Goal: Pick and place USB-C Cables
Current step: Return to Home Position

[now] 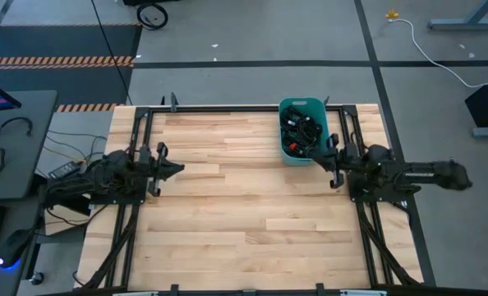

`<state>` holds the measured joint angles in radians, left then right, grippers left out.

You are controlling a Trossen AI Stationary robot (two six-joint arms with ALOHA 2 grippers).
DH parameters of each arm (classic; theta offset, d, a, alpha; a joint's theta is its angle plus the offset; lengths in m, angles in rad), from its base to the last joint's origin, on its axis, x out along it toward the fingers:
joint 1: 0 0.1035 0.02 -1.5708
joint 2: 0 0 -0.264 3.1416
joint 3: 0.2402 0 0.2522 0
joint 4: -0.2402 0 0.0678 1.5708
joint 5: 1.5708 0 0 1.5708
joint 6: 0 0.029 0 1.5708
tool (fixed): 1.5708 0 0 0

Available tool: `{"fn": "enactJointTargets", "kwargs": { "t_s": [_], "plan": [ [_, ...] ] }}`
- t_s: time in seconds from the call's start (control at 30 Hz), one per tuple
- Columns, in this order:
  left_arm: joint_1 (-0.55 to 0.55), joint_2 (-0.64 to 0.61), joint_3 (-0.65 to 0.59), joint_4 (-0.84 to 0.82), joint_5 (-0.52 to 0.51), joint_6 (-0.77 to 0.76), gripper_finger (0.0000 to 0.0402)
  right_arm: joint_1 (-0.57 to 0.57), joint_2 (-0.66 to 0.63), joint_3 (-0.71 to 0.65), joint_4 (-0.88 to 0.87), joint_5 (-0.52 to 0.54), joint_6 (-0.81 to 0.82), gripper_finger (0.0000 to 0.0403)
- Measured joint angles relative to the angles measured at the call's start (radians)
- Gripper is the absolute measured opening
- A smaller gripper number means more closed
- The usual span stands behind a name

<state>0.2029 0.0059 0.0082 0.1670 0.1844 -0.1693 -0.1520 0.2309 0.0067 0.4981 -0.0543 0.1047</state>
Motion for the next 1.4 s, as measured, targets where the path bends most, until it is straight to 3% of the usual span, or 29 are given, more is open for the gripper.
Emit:
{"fn": "enactJointTargets", "kwargs": {
  "t_s": [0.17,0.23,0.53,0.7,0.97,1.13,1.4],
  "plan": [
    [0.000,0.000,0.000,-0.032,0.000,-0.001,0.0003,-0.155,-0.065,0.000,-0.056,-0.203,0.109,0.0000],
    [0.000,0.000,0.000,-0.039,0.000,0.005,0.0005,-0.176,-0.086,0.000,-0.122,-0.213,0.124,0.0000],
    [0.001,0.000,0.000,-0.047,-0.008,0.026,0.0003,-0.066,-0.143,0.000,-0.362,0.043,0.139,0.0000],
    [0.001,0.000,-0.001,-0.052,-0.032,0.052,0.0007,0.024,-0.156,0.000,-0.455,0.059,0.103,0.0000],
    [0.001,0.000,-0.001,-0.101,-0.063,0.175,0.0007,0.033,-0.180,0.000,-0.473,-0.016,0.027,0.0001],
    [0.001,0.002,-0.001,-0.118,-0.113,0.142,0.0027,0.032,-0.173,0.000,-0.476,0.061,0.016,0.0020],
    [0.001,0.002,-0.001,-0.106,-0.114,0.136,0.0040,0.032,-0.172,0.000,-0.476,0.061,0.031,0.0032]
  ]
}}
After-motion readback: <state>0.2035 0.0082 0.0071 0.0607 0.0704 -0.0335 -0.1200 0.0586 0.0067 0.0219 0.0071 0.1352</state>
